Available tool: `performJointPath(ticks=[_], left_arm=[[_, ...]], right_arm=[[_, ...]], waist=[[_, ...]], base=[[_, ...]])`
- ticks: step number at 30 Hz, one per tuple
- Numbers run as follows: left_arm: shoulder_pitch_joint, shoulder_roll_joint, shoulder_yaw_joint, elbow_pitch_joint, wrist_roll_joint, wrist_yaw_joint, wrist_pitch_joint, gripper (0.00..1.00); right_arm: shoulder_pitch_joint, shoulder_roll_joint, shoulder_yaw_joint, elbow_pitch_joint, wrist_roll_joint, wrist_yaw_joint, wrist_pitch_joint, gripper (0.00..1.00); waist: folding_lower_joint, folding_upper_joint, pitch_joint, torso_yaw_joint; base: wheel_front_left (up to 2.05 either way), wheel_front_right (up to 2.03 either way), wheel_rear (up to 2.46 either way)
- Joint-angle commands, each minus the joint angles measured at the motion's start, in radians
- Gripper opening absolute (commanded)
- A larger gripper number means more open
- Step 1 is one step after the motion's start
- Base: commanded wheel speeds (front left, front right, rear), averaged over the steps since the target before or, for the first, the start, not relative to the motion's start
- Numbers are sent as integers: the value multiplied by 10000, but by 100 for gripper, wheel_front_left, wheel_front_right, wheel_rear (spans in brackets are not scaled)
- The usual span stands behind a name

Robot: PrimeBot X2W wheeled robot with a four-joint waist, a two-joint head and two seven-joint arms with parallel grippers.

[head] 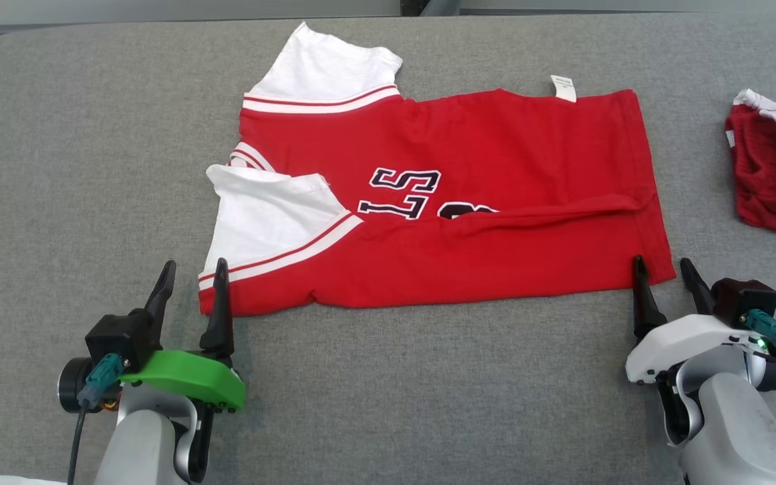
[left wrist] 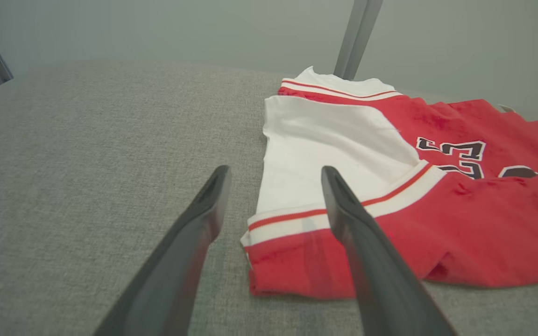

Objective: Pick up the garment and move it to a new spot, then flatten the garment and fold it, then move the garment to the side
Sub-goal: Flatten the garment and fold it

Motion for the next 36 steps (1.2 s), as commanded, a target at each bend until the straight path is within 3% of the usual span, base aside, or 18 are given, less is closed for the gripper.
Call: performJointPath(ticks=[1,4,5,6,7,29,32,36], left_arm=[[-50,9,-62,34,-3,27,2,100],[-113,6,-62,89,-24,27,2,100],[-134,3,-51,138,-43,27,1,100],[-162,-1,-57,185,-59,27,2,100],[-179,-4,-81,243,-89,27,1,100],[-262,-16,-492,1561,-1215,27,8,100],[-298,-20,-854,1687,-1547,25,13,0],[-391,-15,-1264,1885,-1998,25,15,0]], right_arm=[[-220,-64,-30,166,50,-16,-28,100],[-311,-50,15,343,46,-16,-26,100],[-362,-52,35,402,25,-16,-25,68],[-413,-49,57,443,23,-16,-19,29],[-440,-45,96,463,44,-16,-3,0],[-256,-100,324,-146,486,-19,-8,0],[-270,-80,356,-143,509,-17,-11,0],[-247,-50,352,-125,537,-17,-12,0]], waist=[[0,12,142,86],[0,12,202,106],[0,12,227,108],[0,12,244,111],[0,12,257,111],[0,12,406,-137],[0,12,419,-133],[0,12,400,-108]], base=[[0,0,0],[0,0,0],[0,0,0],[0,0,0],[0,0,0],[0,0,0],[0,0,0],[0,0,0]])
